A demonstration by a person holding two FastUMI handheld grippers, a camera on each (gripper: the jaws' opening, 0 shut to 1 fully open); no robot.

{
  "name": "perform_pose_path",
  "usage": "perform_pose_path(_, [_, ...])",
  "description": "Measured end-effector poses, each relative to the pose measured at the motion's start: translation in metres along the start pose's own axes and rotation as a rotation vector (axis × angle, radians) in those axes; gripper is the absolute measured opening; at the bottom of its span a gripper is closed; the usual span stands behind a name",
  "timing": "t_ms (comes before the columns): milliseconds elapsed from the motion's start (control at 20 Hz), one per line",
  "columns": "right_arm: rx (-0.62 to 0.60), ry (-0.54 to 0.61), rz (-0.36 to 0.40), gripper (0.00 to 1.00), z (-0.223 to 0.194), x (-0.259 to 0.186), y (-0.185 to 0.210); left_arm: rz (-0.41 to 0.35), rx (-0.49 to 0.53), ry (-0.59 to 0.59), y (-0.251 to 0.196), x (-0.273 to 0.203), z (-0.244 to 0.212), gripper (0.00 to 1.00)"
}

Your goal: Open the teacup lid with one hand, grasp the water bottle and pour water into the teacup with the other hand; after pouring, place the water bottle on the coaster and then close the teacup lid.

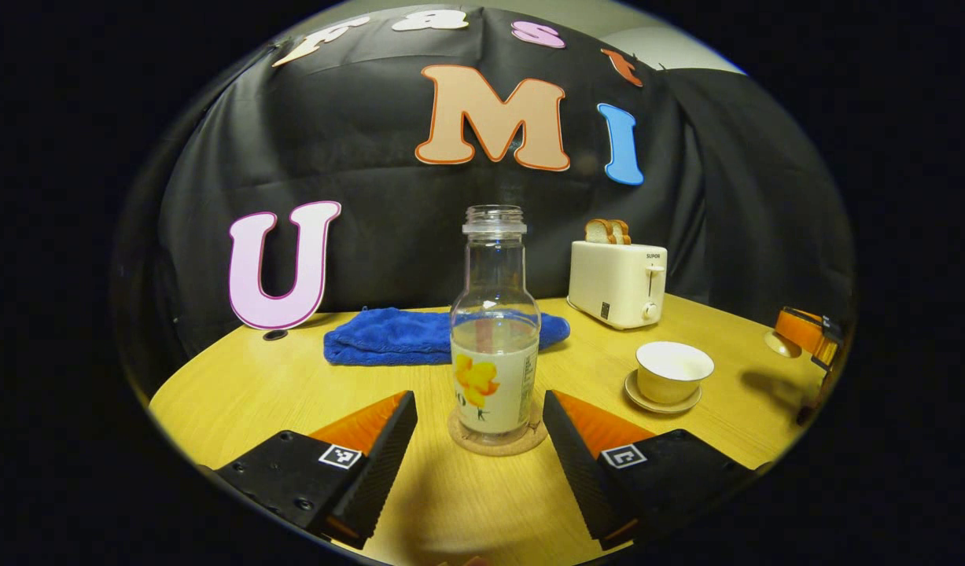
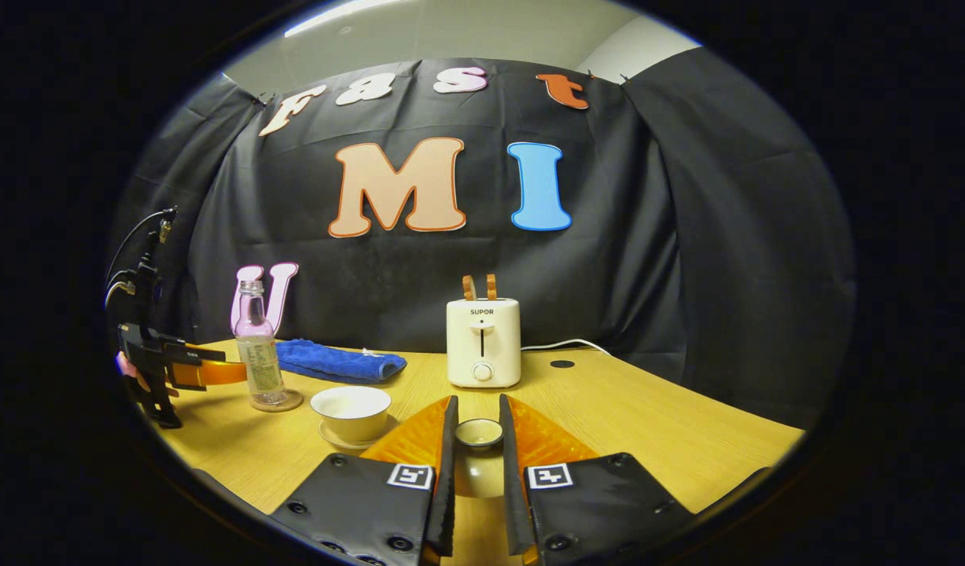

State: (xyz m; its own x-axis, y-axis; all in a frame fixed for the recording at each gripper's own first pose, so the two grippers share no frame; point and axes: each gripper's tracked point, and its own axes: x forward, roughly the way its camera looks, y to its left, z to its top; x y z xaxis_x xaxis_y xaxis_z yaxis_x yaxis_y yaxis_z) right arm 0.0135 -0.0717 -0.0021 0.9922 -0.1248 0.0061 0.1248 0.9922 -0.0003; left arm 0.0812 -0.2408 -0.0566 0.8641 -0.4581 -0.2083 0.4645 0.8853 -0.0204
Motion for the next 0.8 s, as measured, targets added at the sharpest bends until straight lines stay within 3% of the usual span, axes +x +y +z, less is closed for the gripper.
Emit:
perform_pose_path(100, [0.001, 0.001, 0.019, 0.31, 0.000, 0.001, 0.004, 0.022, 0.001, -0.027, 0.006, -0.002, 0.003, 0.94])
perform_pose_path(500, [0.005, 0.011, 0.154, 0.28, -0.004, 0.033, 0.050, 0.232, -0.017, -0.161, 0.036, -0.009, 0.020, 0.94])
perform_pose_path(600, [0.005, 0.012, 0.173, 0.28, -0.005, 0.044, 0.063, 0.253, -0.005, -0.225, 0.043, -0.014, 0.032, 0.94])
perform_pose_path(800, [0.008, 0.014, 0.221, 0.27, -0.006, 0.062, 0.089, 0.263, -0.010, -0.211, 0.044, -0.022, 0.027, 0.93])
